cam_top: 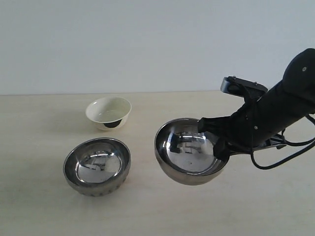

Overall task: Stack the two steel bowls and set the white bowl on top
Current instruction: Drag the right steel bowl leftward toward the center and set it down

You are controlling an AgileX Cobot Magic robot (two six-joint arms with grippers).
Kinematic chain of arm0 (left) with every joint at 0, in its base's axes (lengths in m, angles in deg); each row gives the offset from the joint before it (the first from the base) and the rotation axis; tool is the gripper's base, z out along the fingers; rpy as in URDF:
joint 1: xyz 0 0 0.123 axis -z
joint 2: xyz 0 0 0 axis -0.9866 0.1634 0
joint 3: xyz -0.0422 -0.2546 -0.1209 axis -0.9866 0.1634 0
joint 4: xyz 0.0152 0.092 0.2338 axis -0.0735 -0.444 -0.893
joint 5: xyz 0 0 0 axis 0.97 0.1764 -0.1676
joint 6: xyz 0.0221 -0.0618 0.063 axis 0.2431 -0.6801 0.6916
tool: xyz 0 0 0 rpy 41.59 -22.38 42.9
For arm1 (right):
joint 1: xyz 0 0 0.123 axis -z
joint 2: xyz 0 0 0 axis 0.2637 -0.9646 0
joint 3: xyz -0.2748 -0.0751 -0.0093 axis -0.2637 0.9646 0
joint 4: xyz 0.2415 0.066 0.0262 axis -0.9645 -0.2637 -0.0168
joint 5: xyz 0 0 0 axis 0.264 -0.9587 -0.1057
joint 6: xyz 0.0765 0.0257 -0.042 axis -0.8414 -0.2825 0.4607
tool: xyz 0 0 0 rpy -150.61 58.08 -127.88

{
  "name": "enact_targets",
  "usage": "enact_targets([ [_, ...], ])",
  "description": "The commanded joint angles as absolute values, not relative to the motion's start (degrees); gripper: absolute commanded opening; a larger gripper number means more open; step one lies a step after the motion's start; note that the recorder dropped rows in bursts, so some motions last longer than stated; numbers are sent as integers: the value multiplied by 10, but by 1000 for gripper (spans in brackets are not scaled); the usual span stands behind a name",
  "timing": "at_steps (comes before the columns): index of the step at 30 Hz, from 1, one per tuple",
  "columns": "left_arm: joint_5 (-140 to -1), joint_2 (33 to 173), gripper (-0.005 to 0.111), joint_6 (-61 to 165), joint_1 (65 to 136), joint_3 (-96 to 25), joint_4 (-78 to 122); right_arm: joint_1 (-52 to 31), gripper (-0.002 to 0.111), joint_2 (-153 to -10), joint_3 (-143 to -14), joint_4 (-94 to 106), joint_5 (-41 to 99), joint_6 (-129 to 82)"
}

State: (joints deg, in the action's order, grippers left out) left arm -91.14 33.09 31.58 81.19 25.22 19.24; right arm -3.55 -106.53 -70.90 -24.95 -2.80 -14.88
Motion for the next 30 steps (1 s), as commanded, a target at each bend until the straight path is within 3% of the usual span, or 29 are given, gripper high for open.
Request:
enact_targets([
  [1,-911,329,4,320,811,254,195,-54,0,-1058,-709,-255,0,-144],
  [30,-911,329,4,320,811,254,195,-54,0,-1155,-738,-246,17,-141],
])
